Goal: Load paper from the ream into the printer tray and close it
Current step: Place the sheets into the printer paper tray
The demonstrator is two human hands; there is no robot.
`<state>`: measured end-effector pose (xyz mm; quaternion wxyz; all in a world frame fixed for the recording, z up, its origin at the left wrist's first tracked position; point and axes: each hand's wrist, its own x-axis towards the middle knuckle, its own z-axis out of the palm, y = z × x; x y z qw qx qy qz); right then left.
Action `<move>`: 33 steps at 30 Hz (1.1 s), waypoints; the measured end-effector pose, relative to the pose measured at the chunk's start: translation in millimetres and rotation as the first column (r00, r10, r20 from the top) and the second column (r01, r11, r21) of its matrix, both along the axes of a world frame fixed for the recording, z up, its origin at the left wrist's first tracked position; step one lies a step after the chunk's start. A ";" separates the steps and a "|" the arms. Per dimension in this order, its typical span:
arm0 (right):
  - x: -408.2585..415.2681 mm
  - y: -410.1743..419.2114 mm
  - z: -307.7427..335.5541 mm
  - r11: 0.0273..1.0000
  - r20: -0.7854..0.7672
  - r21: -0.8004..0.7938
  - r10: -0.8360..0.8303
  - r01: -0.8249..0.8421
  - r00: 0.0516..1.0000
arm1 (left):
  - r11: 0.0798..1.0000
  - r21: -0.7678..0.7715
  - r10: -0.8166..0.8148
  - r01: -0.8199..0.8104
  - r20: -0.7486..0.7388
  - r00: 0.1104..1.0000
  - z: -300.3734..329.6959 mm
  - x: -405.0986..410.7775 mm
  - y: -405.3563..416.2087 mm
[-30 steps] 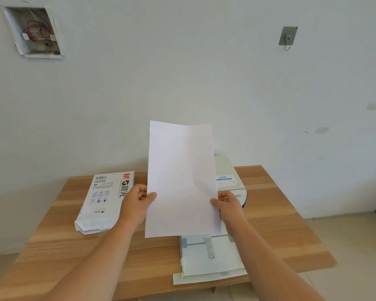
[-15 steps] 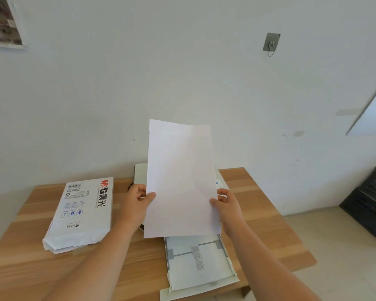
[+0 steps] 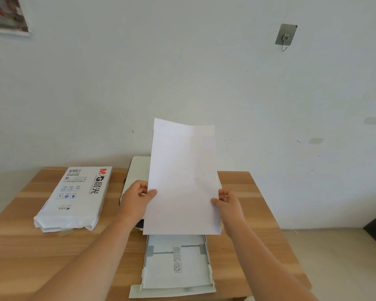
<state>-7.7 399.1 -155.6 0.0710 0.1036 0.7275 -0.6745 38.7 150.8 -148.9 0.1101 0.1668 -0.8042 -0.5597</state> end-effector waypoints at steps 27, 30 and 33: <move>-2.2 56.2 -17.8 0.980 0.100 -0.081 0.190 -0.182 0.977 | 0.983 0.182 0.006 -0.016 0.057 0.998 -31.2 14.9 24.3; 7.3 59.3 -26.7 0.981 0.152 -0.072 0.188 -0.179 0.970 | 0.978 0.210 -0.024 0.005 0.092 0.996 -42.3 26.7 20.7; 16.8 59.3 -33.8 0.978 0.198 -0.074 0.205 -0.194 0.959 | 0.974 0.229 -0.035 0.006 0.124 0.992 -51.4 37.6 19.6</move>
